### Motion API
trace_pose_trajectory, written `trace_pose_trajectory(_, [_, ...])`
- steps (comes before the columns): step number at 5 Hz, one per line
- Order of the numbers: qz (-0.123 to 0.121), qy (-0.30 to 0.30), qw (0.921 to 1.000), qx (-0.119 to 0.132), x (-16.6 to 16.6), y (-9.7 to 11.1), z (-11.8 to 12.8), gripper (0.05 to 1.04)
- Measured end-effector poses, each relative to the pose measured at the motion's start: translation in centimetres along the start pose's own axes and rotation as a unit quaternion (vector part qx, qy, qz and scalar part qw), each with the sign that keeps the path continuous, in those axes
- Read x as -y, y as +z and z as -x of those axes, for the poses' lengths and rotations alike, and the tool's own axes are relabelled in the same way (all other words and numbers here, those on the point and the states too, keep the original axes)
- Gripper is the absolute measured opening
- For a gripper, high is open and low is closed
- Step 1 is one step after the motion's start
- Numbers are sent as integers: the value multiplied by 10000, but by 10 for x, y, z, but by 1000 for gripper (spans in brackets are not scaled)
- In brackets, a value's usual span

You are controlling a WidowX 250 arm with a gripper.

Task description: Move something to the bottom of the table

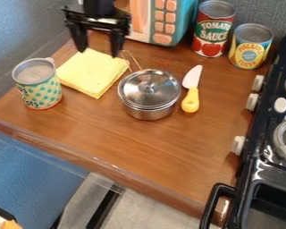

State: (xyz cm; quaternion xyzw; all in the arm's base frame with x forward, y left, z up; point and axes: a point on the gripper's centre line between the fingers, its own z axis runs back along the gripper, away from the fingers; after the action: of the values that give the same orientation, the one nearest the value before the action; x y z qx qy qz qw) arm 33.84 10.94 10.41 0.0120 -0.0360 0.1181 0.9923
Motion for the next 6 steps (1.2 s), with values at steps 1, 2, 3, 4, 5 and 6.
trace_pose_trajectory(1, [-111, 514, 9985, -148, -44, -2, -14, 1001])
trace_pose_trajectory(2, [-290, 972, 9945, -252, -105, -6, -11, 1001])
trace_pose_trajectory(3, [-435, 1050, 9925, -451, -138, -16, -9, 1001])
trace_pose_trajectory(4, [-651, 1079, 9906, -525, -161, -23, 0, 1001])
trace_pose_trajectory(5, [-761, 965, 9906, -597, -165, -31, 6, 1001])
trace_pose_trajectory(6, [-728, 883, 9908, -719, -158, -44, 13, 1001])
